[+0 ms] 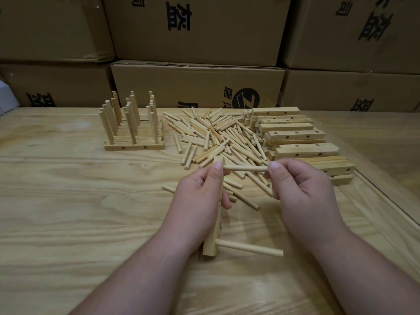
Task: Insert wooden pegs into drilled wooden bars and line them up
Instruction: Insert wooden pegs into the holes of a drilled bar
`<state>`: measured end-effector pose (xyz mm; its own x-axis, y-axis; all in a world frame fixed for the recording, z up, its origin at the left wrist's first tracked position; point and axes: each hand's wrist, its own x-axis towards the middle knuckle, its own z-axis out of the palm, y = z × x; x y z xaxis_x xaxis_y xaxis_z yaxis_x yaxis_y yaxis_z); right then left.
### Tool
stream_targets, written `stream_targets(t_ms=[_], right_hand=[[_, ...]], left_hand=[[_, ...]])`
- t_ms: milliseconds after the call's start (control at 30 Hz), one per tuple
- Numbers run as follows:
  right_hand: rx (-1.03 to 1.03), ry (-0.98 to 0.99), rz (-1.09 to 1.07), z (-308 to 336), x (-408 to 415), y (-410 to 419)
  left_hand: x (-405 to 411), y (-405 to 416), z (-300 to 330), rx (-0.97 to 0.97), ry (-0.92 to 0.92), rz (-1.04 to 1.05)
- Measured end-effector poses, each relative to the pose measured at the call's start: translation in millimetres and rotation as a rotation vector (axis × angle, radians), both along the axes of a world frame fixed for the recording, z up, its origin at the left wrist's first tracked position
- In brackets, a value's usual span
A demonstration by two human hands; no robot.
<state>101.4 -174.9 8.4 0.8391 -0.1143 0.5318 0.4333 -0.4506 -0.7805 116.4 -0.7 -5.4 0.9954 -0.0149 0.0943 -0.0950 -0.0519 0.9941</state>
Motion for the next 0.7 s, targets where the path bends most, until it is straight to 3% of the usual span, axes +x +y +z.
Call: stream_targets(t_ms=[167,467,700], right_hand=[[0.007,0.086,0.046,-4,2,6],[-0.084,-0.043,0.096,1,1,12],[-0.044,0.104,0.089,-2,6,12]], left_hand=[[-2,-1,1,-0.014,0.011,-0.018],[-2,1,2,0.125,-0.001,-0.004],[0,2,0,0.128,0.005,0.024]])
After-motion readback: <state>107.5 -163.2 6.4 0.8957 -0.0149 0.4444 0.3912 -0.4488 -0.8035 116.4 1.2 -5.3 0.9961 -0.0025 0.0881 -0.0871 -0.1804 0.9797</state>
